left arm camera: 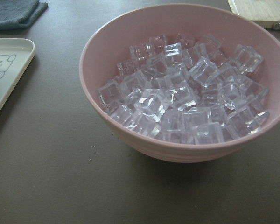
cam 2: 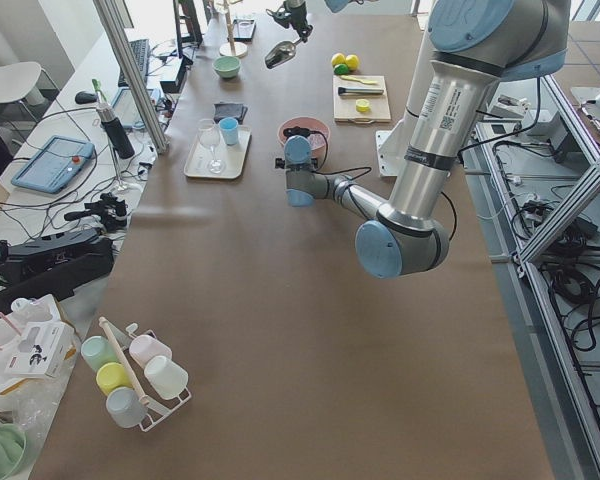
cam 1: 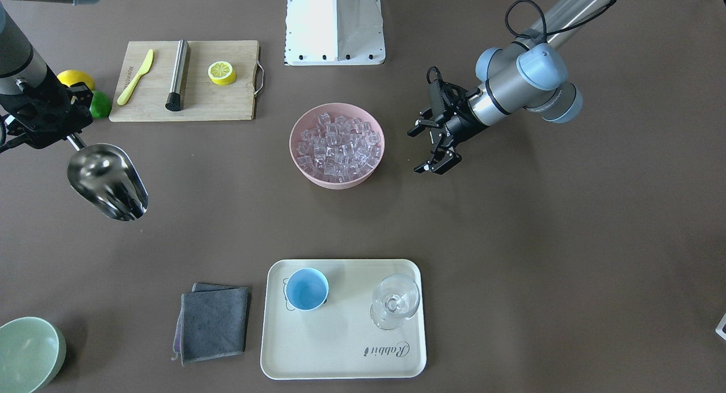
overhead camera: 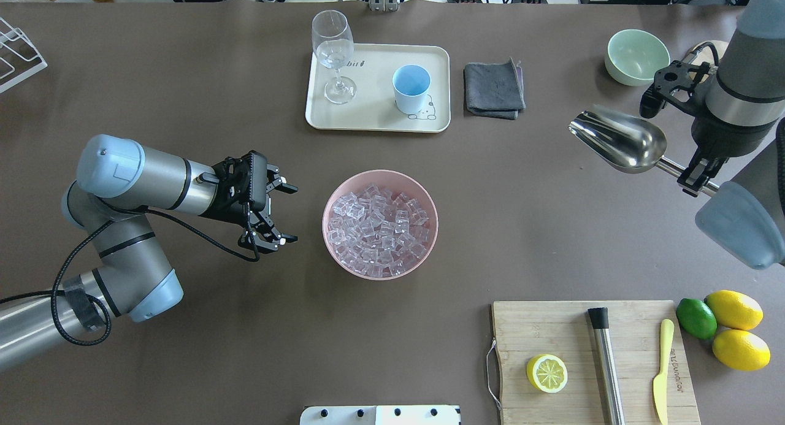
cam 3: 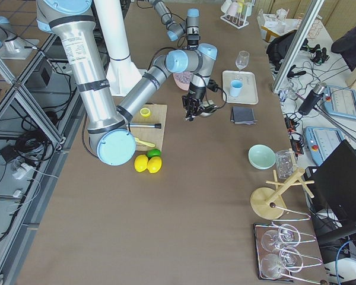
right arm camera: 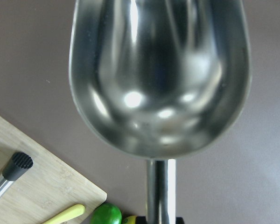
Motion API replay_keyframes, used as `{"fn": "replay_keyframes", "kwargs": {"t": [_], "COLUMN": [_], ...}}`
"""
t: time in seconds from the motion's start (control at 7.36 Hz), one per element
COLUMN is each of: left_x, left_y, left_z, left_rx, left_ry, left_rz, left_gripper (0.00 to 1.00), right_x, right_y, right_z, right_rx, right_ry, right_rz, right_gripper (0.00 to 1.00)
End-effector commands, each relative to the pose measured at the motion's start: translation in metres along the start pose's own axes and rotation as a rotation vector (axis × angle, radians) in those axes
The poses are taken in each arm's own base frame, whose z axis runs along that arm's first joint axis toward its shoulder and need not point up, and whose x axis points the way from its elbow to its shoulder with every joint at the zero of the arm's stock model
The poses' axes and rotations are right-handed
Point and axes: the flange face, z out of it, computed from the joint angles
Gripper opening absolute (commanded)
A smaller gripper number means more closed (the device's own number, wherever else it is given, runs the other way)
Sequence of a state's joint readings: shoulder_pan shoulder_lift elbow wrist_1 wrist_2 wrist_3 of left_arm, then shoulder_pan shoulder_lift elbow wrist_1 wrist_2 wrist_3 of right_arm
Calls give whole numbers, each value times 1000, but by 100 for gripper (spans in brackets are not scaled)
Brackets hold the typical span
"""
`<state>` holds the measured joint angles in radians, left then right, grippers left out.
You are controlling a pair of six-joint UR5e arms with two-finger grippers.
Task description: Put ice in cup with scoop
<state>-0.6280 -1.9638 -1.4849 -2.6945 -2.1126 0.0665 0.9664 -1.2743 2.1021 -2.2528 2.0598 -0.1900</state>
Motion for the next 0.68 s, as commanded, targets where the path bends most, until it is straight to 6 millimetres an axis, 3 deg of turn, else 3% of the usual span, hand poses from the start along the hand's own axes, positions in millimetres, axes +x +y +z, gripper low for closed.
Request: {"fn": "replay_keyframes", "kwargs": {"t": [0.0, 0.14, 0.27, 0.41, 0.54], "left_x": [-2, -4, -9, -4, -4], "left_y": [-4, -7, -11, -13, -14], "left_z": [8, 12, 20, 30, 30], "left_rx": [-3, 0, -4, -7, -6], "left_ry": [-3, -3, -1, 14, 14], "left_rz": [-1, 2, -2, -2, -1], "left_gripper": [98, 98, 98, 98, 98], "right_x": [-3, -16, -24, -55, -99], "right_y": [3, 7, -8, -44, -63], "right_z": [-15, -33, -32, -38, -40], "right_rx": [-67, -39, -55, -105, -134], "right_ry": [32, 80, 79, 69, 63], "right_rz": [-35, -57, -68, -110, -178], "right_gripper": [0, 0, 0, 0, 0]}}
